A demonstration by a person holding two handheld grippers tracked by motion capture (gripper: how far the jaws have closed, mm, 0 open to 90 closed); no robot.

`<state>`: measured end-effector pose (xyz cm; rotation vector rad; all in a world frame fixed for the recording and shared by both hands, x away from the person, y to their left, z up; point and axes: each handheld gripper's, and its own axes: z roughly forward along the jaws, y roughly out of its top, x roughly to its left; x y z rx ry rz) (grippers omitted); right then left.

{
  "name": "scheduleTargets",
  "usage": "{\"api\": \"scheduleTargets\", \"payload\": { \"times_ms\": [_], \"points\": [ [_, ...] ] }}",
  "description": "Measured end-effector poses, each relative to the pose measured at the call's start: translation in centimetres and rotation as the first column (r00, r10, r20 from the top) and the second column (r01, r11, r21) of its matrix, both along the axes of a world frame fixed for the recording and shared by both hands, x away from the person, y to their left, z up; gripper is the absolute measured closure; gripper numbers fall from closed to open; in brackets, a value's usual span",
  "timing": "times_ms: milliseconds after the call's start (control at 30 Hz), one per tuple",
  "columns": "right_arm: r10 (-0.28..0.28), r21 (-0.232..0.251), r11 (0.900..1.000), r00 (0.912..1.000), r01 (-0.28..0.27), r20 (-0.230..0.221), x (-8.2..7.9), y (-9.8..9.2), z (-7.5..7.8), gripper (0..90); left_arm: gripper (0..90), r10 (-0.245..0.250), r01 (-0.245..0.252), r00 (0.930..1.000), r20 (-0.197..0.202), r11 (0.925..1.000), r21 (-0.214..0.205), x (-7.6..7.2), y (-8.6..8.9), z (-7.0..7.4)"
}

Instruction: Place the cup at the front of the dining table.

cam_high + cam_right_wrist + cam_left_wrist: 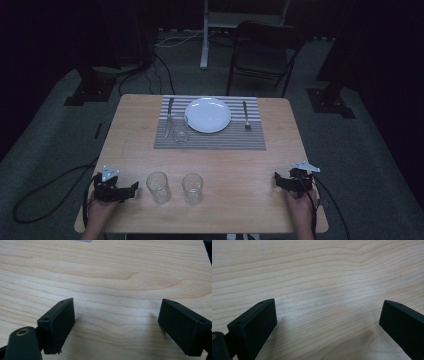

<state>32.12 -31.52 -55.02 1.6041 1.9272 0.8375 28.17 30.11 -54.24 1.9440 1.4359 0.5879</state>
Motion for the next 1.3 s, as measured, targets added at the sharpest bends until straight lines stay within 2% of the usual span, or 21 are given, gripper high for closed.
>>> {"api": "scheduleTargets", "payload": {
  "times_ms": [67, 100, 200, 400, 567, 700, 767, 867, 900, 967, 1000, 1033, 1100, 1133, 1167, 1233, 1267, 1300],
  "points": [
    [0.000, 0.000, 1.0000, 1.0000, 0.000, 0.000, 0.0, 0.0, 0.0, 13.7, 1.9, 0.000, 0.000, 1.0000, 0.000, 1.0000, 0.000, 0.0, 0.0, 0.0],
    [0.000, 0.000, 1.0000, 1.0000, 0.000, 0.000, 0.0, 0.0, 0.0, 13.7, 1.9, 0.005, -0.005, 0.9997, 0.025, 0.9997, 0.023, -0.4, 0.0, 0.1],
    [0.000, 0.000, 1.0000, 1.0000, 0.000, 0.000, 0.0, 0.0, 0.0, 13.6, 1.9, 0.018, -0.020, 0.9991, 0.039, 0.9982, 0.056, -0.8, 0.0, 0.1],
    [0.000, 0.000, 1.0000, 1.0000, 0.000, 0.000, 0.0, 0.0, 0.0, 13.6, 1.9, 0.028, -0.031, 0.9987, 0.042, 0.9970, 0.072, -1.5, 0.1, -0.1],
    [-0.001, 0.000, 1.0000, 1.0000, 0.001, 0.000, 0.0, 0.0, 0.0, 13.5, 1.9, 0.064, -0.067, 0.9962, 0.060, 0.9958, 0.062, -2.2, 0.4, 0.1],
    [-0.001, -0.001, 1.0000, 1.0000, 0.001, 0.000, 0.0, 0.0, 0.0, 13.4, 1.9, 0.089, -0.094, 0.9935, 0.072, 0.9921, 0.083, -2.7, 0.7, 0.0],
    [-0.001, -0.001, 1.0000, 1.0000, 0.001, 0.000, 0.0, 0.0, 0.0, 13.4, 1.9, 0.101, -0.107, 0.9919, 0.076, 0.9912, 0.078, -2.9, 0.9, -0.1],
    [-0.001, -0.001, 1.0000, 1.0000, 0.001, 0.000, 0.0, 0.0, 0.0, 13.4, 1.9, 0.129, -0.135, 0.9879, 0.087, 0.9886, 0.067, -3.3, 1.2, 0.0],
    [-0.001, -0.001, 1.0000, 1.0000, 0.001, 0.000, 0.0, 0.0, 0.0, 13.4, 1.9, 0.155, -0.159, 0.9832, 0.096, 0.9867, 0.034, -3.4, 1.4, 0.3],
    [-0.001, -0.001, 1.0000, 1.0000, 0.001, 0.000, 0.0, 0.0, 0.0, 13.4, 1.9, 0.160, -0.164, 0.9814, 0.106, 0.9862, 0.024, -3.4, 1.3, 0.5],
    [-0.001, -0.001, 1.0000, 1.0000, 0.001, 0.000, 0.0, 0.0, 0.0, 13.4, 1.9, 0.166, -0.171, 0.9791, 0.117, 0.9849, 0.028, -3.4, 1.2, 0.7],
    [-0.001, -0.001, 1.0000, 1.0000, 0.001, 0.000, 0.0, 0.0, 0.0, 13.4, 1.9, 0.178, -0.185, 0.9760, 0.125, 0.9814, 0.050, -3.4, 1.1, 0.8],
    [-0.001, -0.001, 1.0000, 1.0000, 0.001, 0.000, 0.0, 0.0, 0.0, 13.4, 1.9, 0.178, -0.185, 0.9760, 0.125, 0.9814, 0.050, -3.4, 1.1, 0.8],
    [-0.001, -0.001, 1.0000, 1.0000, 0.001, 0.000, 0.0, 0.0, 0.0, 13.4, 1.9, 0.219, -0.231, 0.9642, 0.150, 0.9703, 0.070, -3.5, 1.2, 1.0],
    [-0.001, -0.001, 1.0000, 1.0000, 0.001, 0.000, 0.0, 0.0, 0.0, 13.4, 1.9, 0.231, -0.242, 0.9603, 0.157, 0.9686, 0.058, -3.6, 1.3, 1.1],
    [-0.001, -0.001, 1.0000, 1.0000, 0.001, 0.000, 0.0, 0.0, 0.0, 13.4, 1.9, 0.244, -0.255, 0.9557, 0.165, 0.9657, 0.050, -3.8, 1.6, 1.1],
    [-0.001, -0.001, 1.0000, 1.0000, 0.001, 0.000, 0.0, 0.0, 0.0, 13.4, 1.9, 0.244, -0.255, 0.9557, 0.165, 0.9657, 0.050, -3.8, 1.6, 1.1],
    [-0.001, -0.001, 1.0000, 1.0000, 0.001, 0.000, 0.0, 0.0, 0.0, 13.4, 1.9, 0.260, -0.271, 0.9541, 0.148, 0.9607, 0.059, -3.7, 1.9, 0.9]
  ]
}}
